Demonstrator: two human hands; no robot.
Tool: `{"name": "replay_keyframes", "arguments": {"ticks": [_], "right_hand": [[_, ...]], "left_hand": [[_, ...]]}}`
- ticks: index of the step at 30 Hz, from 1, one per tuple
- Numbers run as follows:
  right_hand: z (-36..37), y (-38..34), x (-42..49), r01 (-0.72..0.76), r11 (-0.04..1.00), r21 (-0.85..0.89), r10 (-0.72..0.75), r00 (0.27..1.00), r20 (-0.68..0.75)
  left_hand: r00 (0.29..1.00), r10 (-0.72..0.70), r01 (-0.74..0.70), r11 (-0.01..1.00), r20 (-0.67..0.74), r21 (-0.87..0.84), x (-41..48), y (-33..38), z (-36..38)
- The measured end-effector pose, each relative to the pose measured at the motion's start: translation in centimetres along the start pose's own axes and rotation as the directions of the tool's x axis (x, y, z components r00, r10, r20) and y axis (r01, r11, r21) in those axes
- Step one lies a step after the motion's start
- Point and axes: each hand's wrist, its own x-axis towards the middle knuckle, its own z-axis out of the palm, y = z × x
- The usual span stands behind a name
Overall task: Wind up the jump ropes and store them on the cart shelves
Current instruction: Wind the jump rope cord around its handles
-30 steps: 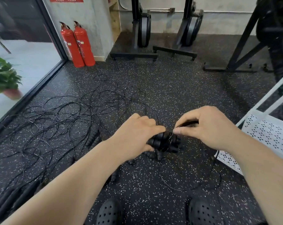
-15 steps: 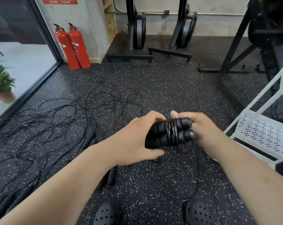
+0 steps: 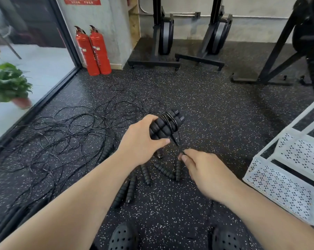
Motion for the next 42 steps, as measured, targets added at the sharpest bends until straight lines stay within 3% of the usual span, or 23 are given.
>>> {"name": "replay_keyframes", "arguments": {"ticks": [3,7,11,15,20,24,28,33,38,42], "right_hand": [[-0.4,-1.1,-1.1,0.054,0.947,-0.316,-0.068,0.997,-0.034],[-1.9,-1.9,-1.6,0.156,0.891,-0.426,-0.207,0.975,-0.076],[-4.4,-0.6,-0.8,0.187,0.936,-0.297,-0.240,0.959,-0.151],[-6.9,1.5,0.2,0.120,0.988,-0.092,-0.130,0.985,-0.109],[-8.3,3.2,1.1,0.055,0.981,0.188,-0.047,0.998,-0.048],[-8.6,3.7,1.1,0.064,0.945,0.320,-0.050,0.997,-0.051],[-8.2,4.1,1.1,0.049,0.883,0.466,-0.038,0.999,-0.033],[-6.4,3.9,1.4,-0.043,0.703,0.710,-0.020,0.997,0.079],[-3.5,2.3,1.5,-0.139,0.761,0.634,0.156,0.987,0.030],[-2.1,1.5,1.3,-0.138,0.764,0.630,0.087,0.990,0.111]], "left_hand": [[1.000,0.006,-0.004,0.994,-0.021,0.113,0.1,-0.5,0.2],[0.993,0.069,-0.095,0.944,0.094,0.316,-0.1,-0.2,0.9],[0.928,0.243,-0.348,0.840,0.284,0.417,-0.8,0.8,1.7],[0.824,0.424,-0.561,0.706,0.375,0.433,-1.4,2.0,2.2],[0.747,0.511,-0.647,0.705,0.426,0.289,-1.8,2.7,2.4],[0.739,0.493,-0.612,0.776,0.458,0.151,-2.4,3.7,1.5],[0.802,0.373,-0.394,0.917,0.466,-0.057,-3.2,4.7,0.3],[0.835,0.335,-0.272,0.941,0.436,-0.202,-3.3,5.0,-1.1],[0.914,0.249,-0.150,0.941,0.320,-0.304,-2.7,4.5,-1.3],[0.970,0.174,-0.123,0.955,0.172,-0.271,-1.9,3.6,-0.9]]}}
